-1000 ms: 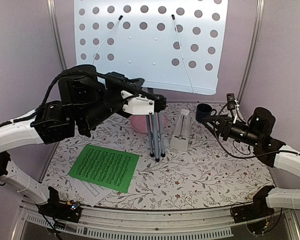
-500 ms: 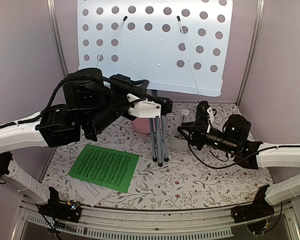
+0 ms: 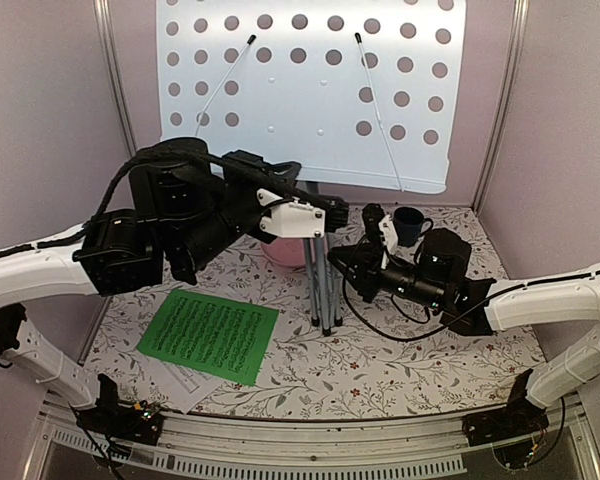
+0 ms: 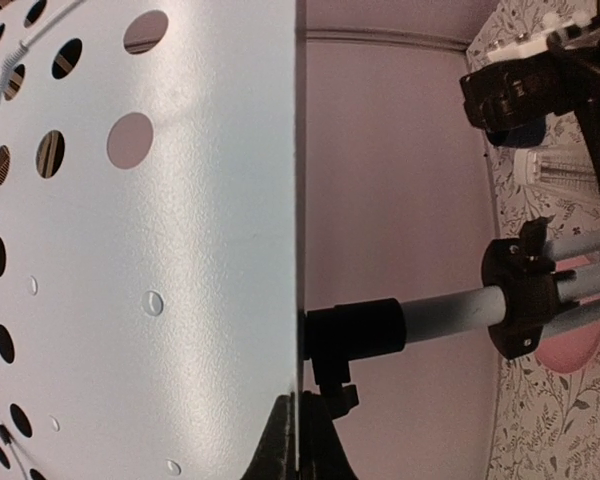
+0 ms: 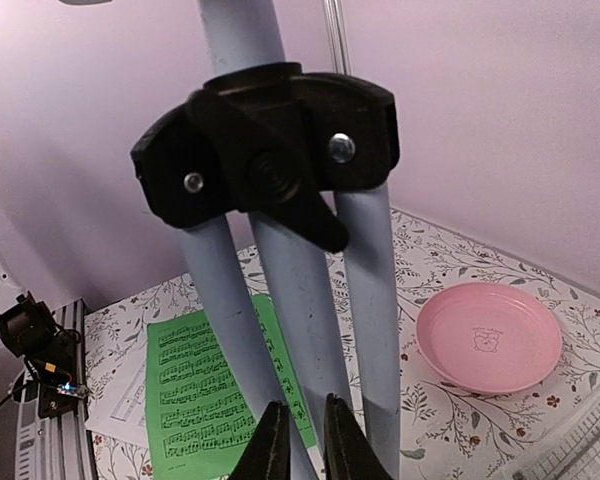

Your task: Set up the instrument practice props

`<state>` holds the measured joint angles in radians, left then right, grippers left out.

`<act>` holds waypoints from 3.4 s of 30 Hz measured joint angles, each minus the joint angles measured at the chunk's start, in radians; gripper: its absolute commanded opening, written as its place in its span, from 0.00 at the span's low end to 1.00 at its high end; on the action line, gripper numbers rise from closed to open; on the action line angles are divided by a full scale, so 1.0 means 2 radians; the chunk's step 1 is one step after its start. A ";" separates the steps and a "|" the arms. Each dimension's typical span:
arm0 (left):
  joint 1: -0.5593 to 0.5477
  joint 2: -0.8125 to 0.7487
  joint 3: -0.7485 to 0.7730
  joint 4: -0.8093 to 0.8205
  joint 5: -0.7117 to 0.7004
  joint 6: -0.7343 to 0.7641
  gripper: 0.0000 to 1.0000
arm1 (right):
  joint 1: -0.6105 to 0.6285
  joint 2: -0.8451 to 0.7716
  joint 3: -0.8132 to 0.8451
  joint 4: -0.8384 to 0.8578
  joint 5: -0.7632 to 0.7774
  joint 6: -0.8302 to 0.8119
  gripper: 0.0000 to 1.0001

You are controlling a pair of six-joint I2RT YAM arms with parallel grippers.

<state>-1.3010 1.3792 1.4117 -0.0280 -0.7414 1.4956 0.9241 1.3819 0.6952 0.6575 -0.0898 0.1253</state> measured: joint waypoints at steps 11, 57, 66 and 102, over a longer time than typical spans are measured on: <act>0.000 0.000 0.003 -0.001 0.010 -0.005 0.00 | 0.010 0.035 0.029 0.009 0.017 -0.023 0.12; 0.027 -0.028 0.006 -0.061 0.045 -0.053 0.00 | 0.006 0.079 0.080 -0.023 -0.001 -0.077 0.47; 0.046 -0.040 0.003 -0.067 0.093 -0.092 0.00 | -0.032 0.029 0.061 -0.043 -0.060 -0.105 0.49; 0.046 -0.043 -0.012 -0.048 0.183 -0.033 0.00 | -0.076 0.028 0.041 -0.055 -0.168 -0.121 0.00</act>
<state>-1.2095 1.2942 1.3869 -0.1238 -0.3748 1.4303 0.7715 1.4384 0.7769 0.5472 -0.4255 -0.1169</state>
